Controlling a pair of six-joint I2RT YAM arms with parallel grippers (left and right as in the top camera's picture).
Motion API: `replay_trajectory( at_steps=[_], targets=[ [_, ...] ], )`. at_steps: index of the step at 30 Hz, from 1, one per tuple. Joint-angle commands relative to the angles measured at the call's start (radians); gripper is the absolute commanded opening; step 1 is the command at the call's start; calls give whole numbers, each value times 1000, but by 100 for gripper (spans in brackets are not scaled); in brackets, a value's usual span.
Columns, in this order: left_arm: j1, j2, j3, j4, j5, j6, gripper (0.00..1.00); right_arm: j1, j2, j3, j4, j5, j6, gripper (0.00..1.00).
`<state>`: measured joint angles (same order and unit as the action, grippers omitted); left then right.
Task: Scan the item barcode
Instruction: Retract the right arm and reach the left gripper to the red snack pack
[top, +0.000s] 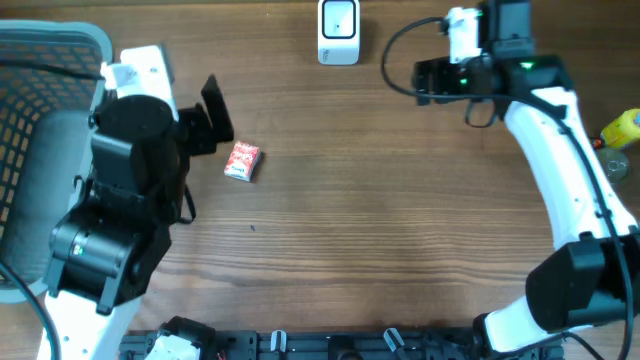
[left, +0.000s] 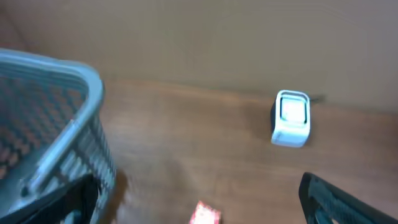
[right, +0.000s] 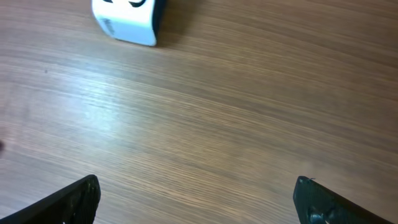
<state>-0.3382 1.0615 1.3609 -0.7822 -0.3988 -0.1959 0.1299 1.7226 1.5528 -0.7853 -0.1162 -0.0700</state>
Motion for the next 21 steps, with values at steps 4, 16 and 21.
replay_trajectory(
  at_steps=[4, 16, 21],
  targets=[
    [23, 327, -52, -50, 251, 182, 100, -74, 6, -3, -47, 97, 51, 100],
    [47, 781, -113, -64, 323, 245, 100, -117, 6, -3, -68, 105, 54, 100],
    [171, 781, -205, -19, 367, 271, 100, -117, 6, -3, -65, 104, 55, 100]
  ],
)
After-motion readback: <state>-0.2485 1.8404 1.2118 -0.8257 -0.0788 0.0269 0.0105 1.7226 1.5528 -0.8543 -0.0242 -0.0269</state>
